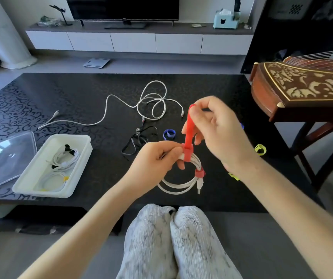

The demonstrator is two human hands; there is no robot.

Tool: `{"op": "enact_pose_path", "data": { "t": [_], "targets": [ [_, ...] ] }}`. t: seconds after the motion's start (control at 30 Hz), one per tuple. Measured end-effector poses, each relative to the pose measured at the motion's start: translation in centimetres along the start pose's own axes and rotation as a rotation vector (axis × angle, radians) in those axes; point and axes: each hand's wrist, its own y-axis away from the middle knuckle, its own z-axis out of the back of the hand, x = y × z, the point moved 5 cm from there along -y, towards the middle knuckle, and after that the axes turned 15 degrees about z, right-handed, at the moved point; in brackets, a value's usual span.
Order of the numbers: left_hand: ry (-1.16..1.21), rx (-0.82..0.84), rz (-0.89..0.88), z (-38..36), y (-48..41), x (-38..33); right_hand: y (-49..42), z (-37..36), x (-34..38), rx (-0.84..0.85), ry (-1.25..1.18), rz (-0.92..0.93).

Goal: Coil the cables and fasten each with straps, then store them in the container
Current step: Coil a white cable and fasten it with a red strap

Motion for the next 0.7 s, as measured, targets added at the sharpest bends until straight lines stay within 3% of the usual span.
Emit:
{"op": "enact_pose_path", "data": {
  "t": [0.17, 0.3, 0.37, 0.43, 0.57, 0.7],
  "targets": [
    [0.158, -0.004, -0.015, -0.6, 0.2, 0.3, 2.9, -1.0, -0.2, -0.069, 0.15, 0.13],
    [0.318, 0.066, 0.067, -1.2, 0.2, -0.2, 3.2, -1.1, 1.2, -0.248, 0.573, 0.556],
    [0.417, 0.115, 0.171, -1.3, 0.1, -0.3, 3.6, -1.5, 1.5, -0.251, 0.737, 0.739],
    [0.482, 0.144, 0.275, -1.4, 0.1, -0.1, 3.5, -1.4, 1.4, -0.232, 0.836, 0.81],
    [0.443, 0.131, 0.317, -1.9, 0.2, 0.5, 3.2, -1.2, 0.3, -0.177, 0.87, 0.719],
    [-0.097, -0.104, 0.016, -1.9, 0.7, 0.4, 3.0, -0.4, -1.8, -0.163, 0.598, 0.292]
  ]
}}
